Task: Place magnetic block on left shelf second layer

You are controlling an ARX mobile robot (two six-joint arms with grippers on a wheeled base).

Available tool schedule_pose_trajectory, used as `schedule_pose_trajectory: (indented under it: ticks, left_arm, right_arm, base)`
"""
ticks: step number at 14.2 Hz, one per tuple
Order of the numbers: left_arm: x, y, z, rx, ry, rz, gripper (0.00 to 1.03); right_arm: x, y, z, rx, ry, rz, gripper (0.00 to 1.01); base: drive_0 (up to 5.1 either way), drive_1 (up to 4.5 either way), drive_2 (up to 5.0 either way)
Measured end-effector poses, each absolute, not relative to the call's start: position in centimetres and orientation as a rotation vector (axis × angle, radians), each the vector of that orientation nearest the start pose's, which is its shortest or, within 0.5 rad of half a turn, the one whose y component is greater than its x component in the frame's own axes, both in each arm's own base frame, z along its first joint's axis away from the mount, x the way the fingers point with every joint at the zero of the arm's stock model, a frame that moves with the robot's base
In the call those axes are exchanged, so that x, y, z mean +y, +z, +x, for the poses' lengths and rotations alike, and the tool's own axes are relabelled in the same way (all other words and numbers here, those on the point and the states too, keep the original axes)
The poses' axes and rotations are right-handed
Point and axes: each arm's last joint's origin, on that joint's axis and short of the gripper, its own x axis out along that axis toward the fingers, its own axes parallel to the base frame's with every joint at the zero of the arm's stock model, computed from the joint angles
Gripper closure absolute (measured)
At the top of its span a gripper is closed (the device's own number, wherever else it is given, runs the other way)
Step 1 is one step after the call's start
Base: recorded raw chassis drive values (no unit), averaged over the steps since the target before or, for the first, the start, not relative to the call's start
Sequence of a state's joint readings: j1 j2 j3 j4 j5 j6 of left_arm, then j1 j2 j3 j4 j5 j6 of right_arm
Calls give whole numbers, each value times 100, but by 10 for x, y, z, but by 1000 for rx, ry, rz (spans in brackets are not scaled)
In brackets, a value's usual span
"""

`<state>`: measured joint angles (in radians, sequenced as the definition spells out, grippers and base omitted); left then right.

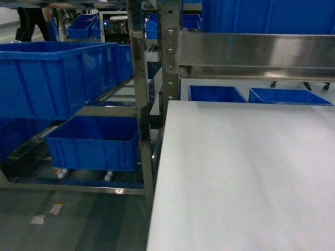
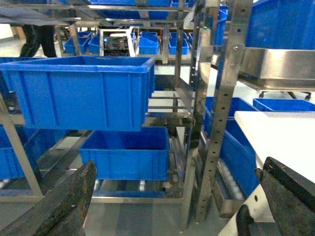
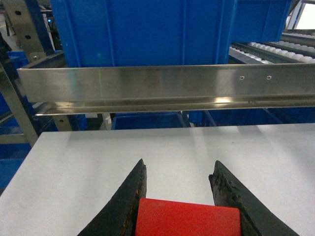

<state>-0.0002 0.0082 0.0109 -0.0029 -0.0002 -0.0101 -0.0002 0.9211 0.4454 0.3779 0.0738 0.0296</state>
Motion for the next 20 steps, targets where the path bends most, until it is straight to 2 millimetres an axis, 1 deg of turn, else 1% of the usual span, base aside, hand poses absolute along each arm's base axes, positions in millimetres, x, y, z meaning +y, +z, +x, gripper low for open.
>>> schedule_pose_trajectory:
  ticks: [20]
  left_arm:
    - [0, 166, 98, 2, 1, -10, 5]
  right_arm:
    - [-2, 245, 202, 97, -75, 26, 67]
  base:
    - [-497, 249, 249]
